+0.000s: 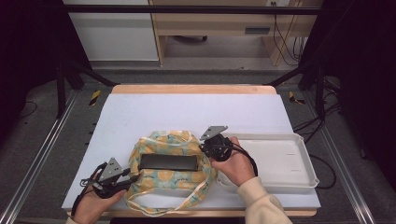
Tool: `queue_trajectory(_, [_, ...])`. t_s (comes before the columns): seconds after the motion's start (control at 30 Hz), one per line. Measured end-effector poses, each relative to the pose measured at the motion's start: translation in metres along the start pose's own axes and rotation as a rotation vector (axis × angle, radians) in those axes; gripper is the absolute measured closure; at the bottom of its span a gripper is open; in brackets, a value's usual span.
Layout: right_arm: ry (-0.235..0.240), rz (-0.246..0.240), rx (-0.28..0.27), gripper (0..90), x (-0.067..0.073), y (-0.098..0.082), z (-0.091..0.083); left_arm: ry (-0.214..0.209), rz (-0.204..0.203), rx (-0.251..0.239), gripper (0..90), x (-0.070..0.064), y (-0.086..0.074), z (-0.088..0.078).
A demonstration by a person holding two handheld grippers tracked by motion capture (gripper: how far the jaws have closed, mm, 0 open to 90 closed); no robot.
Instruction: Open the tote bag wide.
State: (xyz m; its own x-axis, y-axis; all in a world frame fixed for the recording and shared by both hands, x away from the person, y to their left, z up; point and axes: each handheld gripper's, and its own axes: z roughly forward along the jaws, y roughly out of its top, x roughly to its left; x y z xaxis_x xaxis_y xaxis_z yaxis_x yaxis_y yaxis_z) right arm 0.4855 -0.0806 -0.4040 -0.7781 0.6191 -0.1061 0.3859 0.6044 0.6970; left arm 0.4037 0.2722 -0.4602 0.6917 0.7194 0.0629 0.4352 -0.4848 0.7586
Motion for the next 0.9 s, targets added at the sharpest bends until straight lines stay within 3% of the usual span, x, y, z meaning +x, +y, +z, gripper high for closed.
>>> queue_trajectory(0.17, [-0.044,0.022,0.022,90.0,-0.008,0.000,0.008,0.019,0.072,0.049,78.6,-0.006,0.003,0.002])
queue_trajectory(0.37, [-0.107,0.030,0.098,90.0,-0.020,0.002,0.022,0.043,0.079,0.067,82.4,-0.004,0.002,0.003])
queue_trajectory(0.9, [-0.141,0.034,0.138,90.0,-0.033,0.001,0.029,0.059,0.090,0.099,85.2,0.000,0.000,0.003])
